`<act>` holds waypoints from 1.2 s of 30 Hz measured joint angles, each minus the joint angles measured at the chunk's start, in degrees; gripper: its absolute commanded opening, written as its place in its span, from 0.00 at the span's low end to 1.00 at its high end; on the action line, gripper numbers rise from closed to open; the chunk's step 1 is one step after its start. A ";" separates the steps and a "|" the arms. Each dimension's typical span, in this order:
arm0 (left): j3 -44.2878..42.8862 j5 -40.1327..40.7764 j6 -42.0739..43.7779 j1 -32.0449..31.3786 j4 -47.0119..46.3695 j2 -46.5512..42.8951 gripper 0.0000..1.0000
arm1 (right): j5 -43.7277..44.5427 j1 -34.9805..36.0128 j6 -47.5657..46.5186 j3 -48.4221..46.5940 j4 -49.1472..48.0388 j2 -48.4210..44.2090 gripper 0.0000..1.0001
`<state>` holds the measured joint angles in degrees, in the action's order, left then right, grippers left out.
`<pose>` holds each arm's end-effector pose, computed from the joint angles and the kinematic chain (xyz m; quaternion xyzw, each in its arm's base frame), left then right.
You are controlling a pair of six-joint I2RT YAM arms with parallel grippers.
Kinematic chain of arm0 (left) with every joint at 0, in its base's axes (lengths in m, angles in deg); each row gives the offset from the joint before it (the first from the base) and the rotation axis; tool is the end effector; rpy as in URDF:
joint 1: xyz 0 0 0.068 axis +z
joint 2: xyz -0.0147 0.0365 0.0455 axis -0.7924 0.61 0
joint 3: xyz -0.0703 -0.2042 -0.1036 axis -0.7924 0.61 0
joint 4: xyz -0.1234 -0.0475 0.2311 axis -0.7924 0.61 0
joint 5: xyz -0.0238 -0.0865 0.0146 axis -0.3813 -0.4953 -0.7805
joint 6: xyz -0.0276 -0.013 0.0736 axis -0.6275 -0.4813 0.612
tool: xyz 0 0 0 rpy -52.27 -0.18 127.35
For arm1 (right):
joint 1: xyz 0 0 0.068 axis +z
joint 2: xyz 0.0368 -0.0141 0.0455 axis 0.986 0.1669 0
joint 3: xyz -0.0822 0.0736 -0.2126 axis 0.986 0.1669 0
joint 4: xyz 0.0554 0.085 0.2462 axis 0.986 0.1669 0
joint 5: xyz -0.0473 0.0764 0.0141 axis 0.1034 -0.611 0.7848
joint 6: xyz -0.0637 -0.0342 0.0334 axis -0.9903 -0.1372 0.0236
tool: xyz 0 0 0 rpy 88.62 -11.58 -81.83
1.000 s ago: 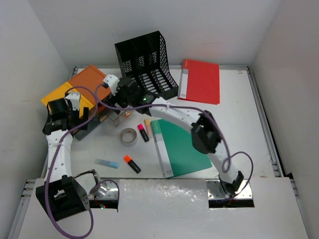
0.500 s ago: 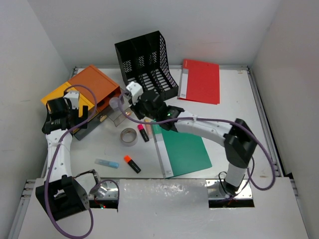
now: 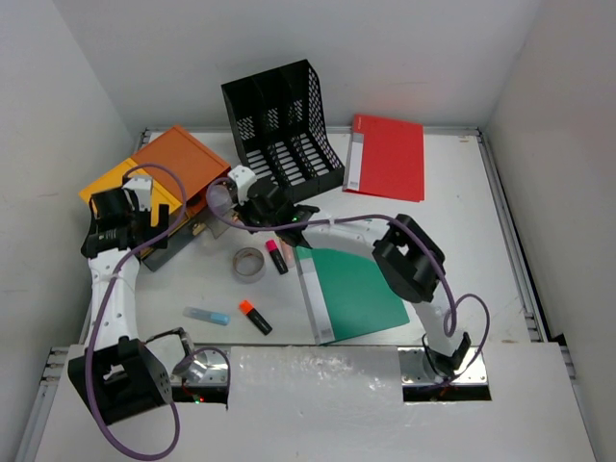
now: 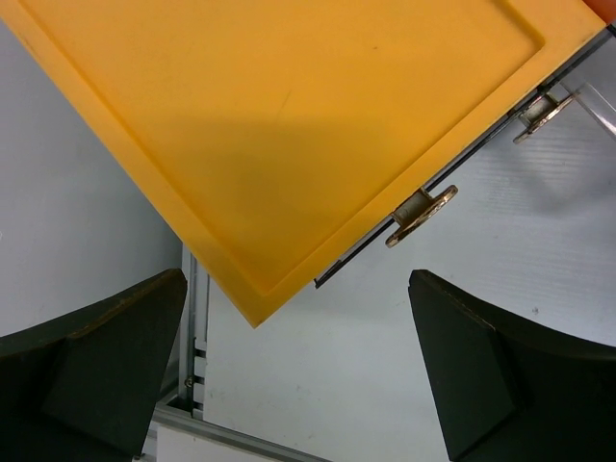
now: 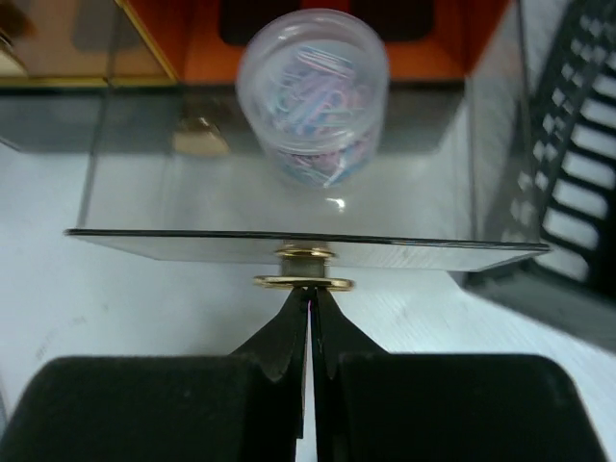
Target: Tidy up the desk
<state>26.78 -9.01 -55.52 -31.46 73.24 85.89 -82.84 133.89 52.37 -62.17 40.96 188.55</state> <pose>0.2419 0.0960 0.2253 0.0233 0.9220 0.1709 0.3466 0.3068 0.4046 0.1633 -0.2764 0.7995 0.2579 0.4669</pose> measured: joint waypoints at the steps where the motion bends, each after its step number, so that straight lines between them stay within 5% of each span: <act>1: 0.00 0.07 0.00 0.00 -0.02 0.02 1.00 | -0.70 0.00 0.04 -1.46 -0.37 1.22 0.00; 19: -0.31 1.05 0.13 0.00 -0.81 1.81 1.00 | 0.37 -1.99 3.91 -22.34 -24.04 23.06 0.00; 26: -1.66 -2.08 0.59 0.00 2.82 -0.37 0.97 | 1.05 -2.27 6.27 -7.06 -30.75 17.64 0.03; 29: -4.63 -4.72 1.97 0.00 5.81 -2.16 0.91 | 0.98 -2.27 7.58 4.44 -31.78 10.03 0.12; 33: -7.19 -5.90 4.57 -2.40 7.13 -4.59 0.68 | -1.36 -2.29 9.27 15.85 -31.52 -2.73 0.25; 36: -6.32 0.66 6.73 -9.29 6.75 -4.35 0.68 | -3.26 -2.29 9.31 21.51 -31.50 -11.30 0.30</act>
<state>20.46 -8.35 -48.79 -40.75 80.00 81.54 -86.10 131.59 61.69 -40.66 9.46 177.25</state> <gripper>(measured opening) 0.683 0.274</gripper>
